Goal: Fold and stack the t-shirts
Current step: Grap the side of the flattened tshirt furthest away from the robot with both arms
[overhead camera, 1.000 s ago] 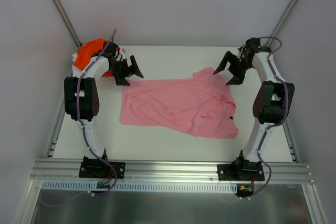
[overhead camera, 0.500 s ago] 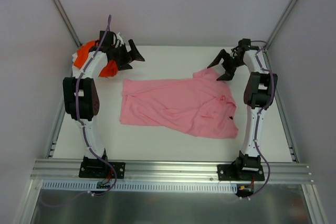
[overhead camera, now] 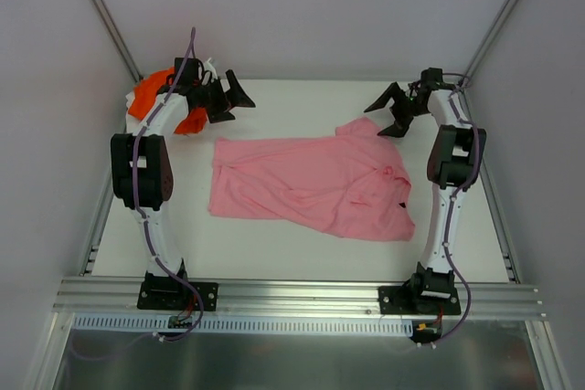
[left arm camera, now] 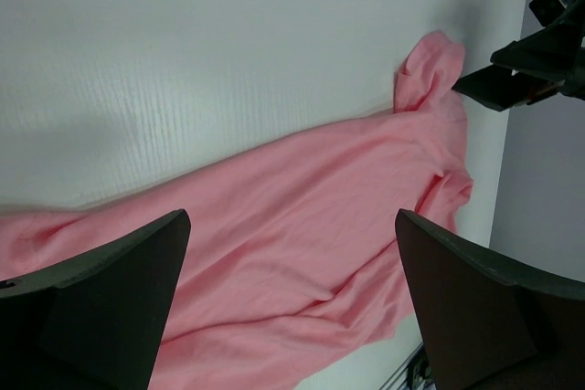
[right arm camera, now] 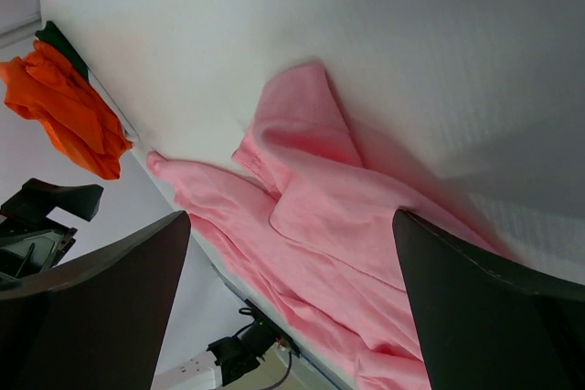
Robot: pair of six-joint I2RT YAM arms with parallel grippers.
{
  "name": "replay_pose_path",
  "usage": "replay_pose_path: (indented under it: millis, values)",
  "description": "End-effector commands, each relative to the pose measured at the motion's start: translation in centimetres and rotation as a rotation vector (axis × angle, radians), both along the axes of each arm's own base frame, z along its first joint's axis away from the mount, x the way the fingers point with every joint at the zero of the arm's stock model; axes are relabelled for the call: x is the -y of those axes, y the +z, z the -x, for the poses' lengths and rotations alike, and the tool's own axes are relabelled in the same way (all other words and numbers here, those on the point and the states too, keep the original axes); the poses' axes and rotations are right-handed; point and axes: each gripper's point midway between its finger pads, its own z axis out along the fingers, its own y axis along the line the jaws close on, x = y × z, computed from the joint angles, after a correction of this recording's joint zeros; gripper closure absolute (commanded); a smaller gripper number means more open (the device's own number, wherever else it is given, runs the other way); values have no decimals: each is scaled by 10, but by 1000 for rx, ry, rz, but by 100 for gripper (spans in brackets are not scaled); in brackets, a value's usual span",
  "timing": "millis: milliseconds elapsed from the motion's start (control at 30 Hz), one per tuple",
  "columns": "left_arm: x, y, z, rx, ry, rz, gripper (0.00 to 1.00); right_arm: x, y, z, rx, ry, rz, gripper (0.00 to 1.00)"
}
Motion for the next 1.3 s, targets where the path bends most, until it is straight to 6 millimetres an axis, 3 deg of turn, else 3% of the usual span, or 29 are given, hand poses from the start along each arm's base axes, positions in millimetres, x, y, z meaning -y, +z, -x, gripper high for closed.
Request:
replay_pose_path:
  millis: [0, 167, 333, 600, 900, 1267]
  values:
    - [5, 24, -3, 71, -30, 34, 1, 25, 73, -20, 173, -56, 1, 0]
    - [6, 20, -5, 65, -37, 38, 1, 46, 88, -27, 231, -91, 63, 1]
    - [6, 17, -3, 58, -40, 41, 1, 53, 76, -34, 212, -110, 40, 1]
    - [5, 22, -3, 87, -60, 26, 1, 44, 39, -40, 129, -124, -38, 1]
    - [6, 22, -3, 107, -89, 21, 1, 41, 40, -35, 178, -13, 38, 1]
    - [6, 20, -1, 103, -98, 15, 1, 17, 7, -35, 102, -24, -61, 1]
